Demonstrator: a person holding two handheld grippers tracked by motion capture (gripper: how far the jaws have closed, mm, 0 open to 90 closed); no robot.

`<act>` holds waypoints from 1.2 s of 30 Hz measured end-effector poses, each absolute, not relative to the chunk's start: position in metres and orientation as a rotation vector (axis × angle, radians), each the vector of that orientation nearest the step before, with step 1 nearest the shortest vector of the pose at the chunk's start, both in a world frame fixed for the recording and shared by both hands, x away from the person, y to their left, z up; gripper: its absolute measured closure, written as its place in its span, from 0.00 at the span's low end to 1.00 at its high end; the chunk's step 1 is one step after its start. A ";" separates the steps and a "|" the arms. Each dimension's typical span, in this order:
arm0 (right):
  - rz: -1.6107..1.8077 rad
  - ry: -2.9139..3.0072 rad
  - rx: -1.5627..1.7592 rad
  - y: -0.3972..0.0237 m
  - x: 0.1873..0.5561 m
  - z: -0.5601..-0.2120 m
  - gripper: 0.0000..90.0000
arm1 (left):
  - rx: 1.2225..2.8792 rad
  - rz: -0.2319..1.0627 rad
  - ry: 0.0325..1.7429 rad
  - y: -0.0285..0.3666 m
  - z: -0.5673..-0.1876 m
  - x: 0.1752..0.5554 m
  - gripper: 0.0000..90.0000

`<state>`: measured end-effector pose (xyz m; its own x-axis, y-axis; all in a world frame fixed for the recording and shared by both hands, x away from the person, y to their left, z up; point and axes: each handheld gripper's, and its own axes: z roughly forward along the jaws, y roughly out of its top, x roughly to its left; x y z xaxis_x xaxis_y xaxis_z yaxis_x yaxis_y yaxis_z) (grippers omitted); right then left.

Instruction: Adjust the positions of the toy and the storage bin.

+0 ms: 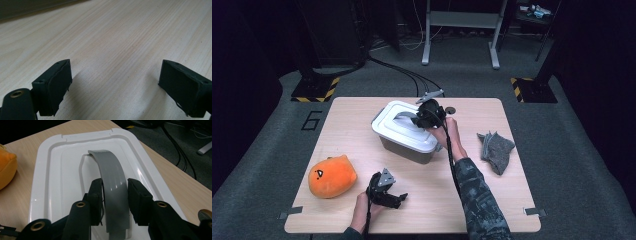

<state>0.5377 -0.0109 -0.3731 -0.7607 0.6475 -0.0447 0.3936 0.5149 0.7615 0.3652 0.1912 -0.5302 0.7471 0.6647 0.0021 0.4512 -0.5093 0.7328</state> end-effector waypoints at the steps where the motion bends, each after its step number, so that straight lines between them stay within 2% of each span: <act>1: 1.100 2.434 0.878 -0.011 0.537 -0.373 0.73 | 2.195 0.367 0.834 0.191 -0.530 0.365 0.12; 23: 0.987 2.323 1.070 -0.006 0.507 -0.370 0.74 | 2.199 0.383 0.838 0.192 -0.530 0.365 0.12; 24: 0.982 2.328 1.069 -0.006 0.507 -0.370 0.73 | 2.197 0.380 0.839 0.191 -0.530 0.365 0.12; 28: 1.014 2.389 1.015 -0.005 0.512 -0.365 0.58 | 2.199 0.384 0.838 0.192 -0.530 0.365 0.12; 36: 1.027 2.449 0.865 0.004 0.531 -0.359 0.60 | 2.203 0.379 0.837 0.192 -0.530 0.365 0.12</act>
